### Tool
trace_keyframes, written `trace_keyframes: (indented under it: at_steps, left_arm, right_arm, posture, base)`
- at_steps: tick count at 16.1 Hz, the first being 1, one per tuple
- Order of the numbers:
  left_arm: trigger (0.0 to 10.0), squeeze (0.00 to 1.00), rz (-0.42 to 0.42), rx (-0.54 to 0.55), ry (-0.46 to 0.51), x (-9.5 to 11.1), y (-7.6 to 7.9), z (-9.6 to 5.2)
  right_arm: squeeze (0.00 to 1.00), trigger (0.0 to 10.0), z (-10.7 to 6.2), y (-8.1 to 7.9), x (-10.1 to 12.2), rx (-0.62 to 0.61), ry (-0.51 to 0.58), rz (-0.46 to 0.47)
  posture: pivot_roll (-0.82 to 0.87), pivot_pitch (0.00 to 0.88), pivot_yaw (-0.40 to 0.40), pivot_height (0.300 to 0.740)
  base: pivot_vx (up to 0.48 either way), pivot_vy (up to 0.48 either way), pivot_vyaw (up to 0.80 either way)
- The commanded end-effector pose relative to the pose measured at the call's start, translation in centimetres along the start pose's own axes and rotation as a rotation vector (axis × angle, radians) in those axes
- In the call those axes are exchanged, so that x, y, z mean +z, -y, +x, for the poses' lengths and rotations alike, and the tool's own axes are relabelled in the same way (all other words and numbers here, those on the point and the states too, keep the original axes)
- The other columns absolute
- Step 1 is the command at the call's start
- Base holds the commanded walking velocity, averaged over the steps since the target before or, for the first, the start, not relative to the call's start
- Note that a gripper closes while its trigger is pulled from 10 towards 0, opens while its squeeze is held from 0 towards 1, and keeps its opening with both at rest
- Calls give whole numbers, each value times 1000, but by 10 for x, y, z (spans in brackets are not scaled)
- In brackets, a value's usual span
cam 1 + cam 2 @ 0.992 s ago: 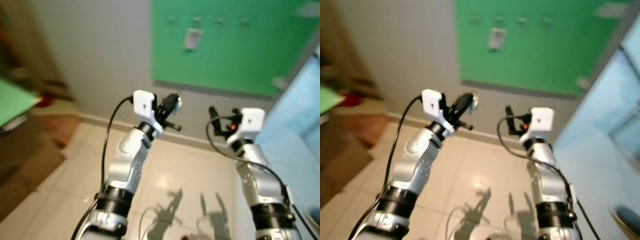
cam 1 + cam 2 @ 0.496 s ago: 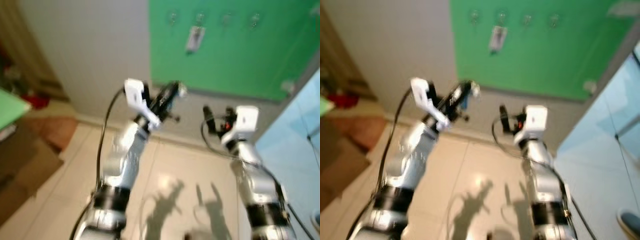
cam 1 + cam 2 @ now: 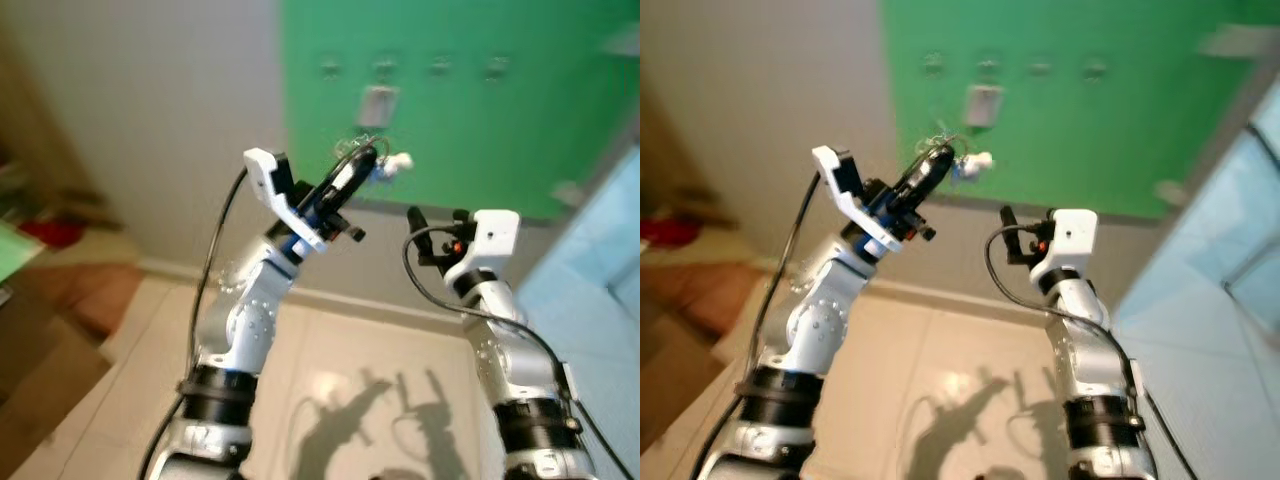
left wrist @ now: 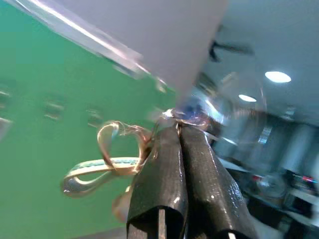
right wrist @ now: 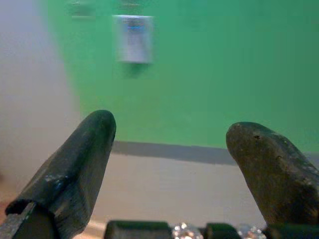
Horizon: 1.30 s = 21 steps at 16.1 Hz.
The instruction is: Hang keys on a hook
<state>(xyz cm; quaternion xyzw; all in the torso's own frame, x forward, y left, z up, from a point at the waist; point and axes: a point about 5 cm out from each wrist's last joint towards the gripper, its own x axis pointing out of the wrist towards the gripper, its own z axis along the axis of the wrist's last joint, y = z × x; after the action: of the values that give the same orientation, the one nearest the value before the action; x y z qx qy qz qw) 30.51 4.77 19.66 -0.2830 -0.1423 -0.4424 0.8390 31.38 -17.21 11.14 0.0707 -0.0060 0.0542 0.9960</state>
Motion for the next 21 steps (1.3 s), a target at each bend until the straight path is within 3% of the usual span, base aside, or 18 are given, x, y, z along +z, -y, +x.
trace_keyframes:
  at_steps: [1, 10, 21]
  left_arm:
    - [10000, 0, 6, -50, 13, 8, 4, 8]
    - [10000, 0, 10, -107, 22, 15, 4, 25]
    - [10000, 0, -1, -112, 16, 12, 1, 27]
  right_arm:
    - [0, 10000, 2, 1, 3, -17, 24, 4]
    - [0, 10000, 8, 3, 7, -31, 43, 13]
    - [0, 10000, 7, 5, 5, -50, 41, 13]
  posture:
    - [-132, 7, 4, 740]
    - [-130, 0, 11, 740]
    - [-137, 0, 14, 740]
  base:
    - [330, 0, 0]
    - [327, 0, 0]
    - [328, 0, 0]
